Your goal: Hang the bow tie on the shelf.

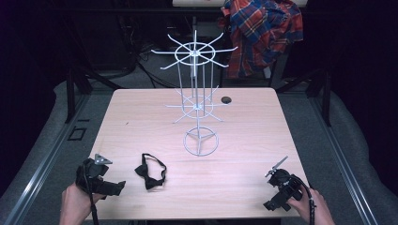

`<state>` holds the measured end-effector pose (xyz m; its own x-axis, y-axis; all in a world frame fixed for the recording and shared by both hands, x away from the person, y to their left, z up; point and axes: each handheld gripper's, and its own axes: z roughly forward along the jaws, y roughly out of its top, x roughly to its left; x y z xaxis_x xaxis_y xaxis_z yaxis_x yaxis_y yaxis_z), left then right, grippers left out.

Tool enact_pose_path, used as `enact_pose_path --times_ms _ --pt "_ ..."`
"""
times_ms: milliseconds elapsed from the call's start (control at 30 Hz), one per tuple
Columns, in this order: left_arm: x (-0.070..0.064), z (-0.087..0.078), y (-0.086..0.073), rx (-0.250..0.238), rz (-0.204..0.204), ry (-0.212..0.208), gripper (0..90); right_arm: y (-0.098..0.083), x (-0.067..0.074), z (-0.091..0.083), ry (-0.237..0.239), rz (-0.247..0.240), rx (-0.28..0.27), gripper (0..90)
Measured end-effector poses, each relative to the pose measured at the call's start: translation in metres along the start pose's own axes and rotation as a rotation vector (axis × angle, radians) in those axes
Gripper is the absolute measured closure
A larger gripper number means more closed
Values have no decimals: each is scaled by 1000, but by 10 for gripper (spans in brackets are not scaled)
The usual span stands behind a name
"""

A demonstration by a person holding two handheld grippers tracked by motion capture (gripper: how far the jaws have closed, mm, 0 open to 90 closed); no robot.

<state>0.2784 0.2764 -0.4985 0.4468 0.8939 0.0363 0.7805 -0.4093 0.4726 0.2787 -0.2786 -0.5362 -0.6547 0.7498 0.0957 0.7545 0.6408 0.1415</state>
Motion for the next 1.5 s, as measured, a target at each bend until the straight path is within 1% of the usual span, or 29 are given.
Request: enact_pose_path --times_ms 33,67,100,133,167,200,233,267,333,400,467,500,567,667,700,767,867,900,967,1000,1067,1100,1133,1200,1300,1400,1433,1467,1500 --pt "0 1 0 3 0 -3 1 1 1 -1 -4 -22 25 21" --pt "0 2 0 5 3 -7 1 2 2 0 1 -31 27 21" --pt "0 3 1 8 4 -11 1 2 4 2 -5 -29 18 23" --pt "0 3 1 8 3 -13 1 2 5 3 3 -21 8 24" --pt "0 4 1 10 4 -17 1 4 4 2 -7 -49 42 28" --pt "0 4 1 12 7 -23 1 4 5 3 -8 -38 30 40" --pt "-1 5 1 12 6 -34 1 4 5 3 -19 -49 24 50" --pt "-1 5 0 10 5 -42 0 4 6 3 -17 -39 10 49" --pt "-3 5 -1 9 4 -52 0 7 6 0 -31 -57 20 50" --pt "-6 4 -2 1 9 -44 0 10 7 0 -30 -67 2 50" --pt "-8 4 -3 -1 11 -40 0 16 8 1 -12 -83 -3 49" --pt "-9 4 -3 -9 4 -32 0 18 9 2 -7 -87 -1 51" --pt "-11 5 0 -4 -7 -11 0 26 9 3 14 -108 -8 54" --pt "-16 6 5 -15 -26 -18 0 35 10 4 45 -126 -28 55" --pt "-18 6 6 -15 -26 -22 0 37 11 4 51 -129 -30 56" --pt "-22 8 7 -13 -15 -43 0 40 12 5 40 -140 -30 56" --pt "-29 6 9 -18 -3 -46 0 44 13 3 35 -135 -39 56" --pt "-31 5 9 -32 -4 -45 0 46 14 3 27 -138 -42 56" --pt "-35 4 9 -48 -9 -61 0 50 16 4 26 -142 -47 56" --pt "-38 5 10 -49 -4 -64 0 53 17 4 21 -145 -43 56" --pt "-45 6 12 -47 21 -69 0 57 18 7 14 -151 -35 56" --pt "-48 6 14 -53 36 -66 0 59 18 8 12 -151 -29 56" --pt "-51 6 16 -65 49 -52 0 60 19 9 14 -151 -27 57" --pt "-52 7 20 -91 49 -57 1 62 20 10 25 -153 -31 57" --pt "-54 11 26 -98 33 -73 1 64 21 12 17 -166 -22 56" --pt "-60 15 34 -92 45 -91 1 65 20 11 19 -175 -11 56" --pt "-63 17 36 -85 52 -98 1 64 20 12 16 -165 -24 56" --pt "-67 19 38 -81 57 -106 1 64 21 11 10 -170 -23 56" --pt "-70 21 40 -78 65 -104 1 64 22 11 16 -167 -29 56"
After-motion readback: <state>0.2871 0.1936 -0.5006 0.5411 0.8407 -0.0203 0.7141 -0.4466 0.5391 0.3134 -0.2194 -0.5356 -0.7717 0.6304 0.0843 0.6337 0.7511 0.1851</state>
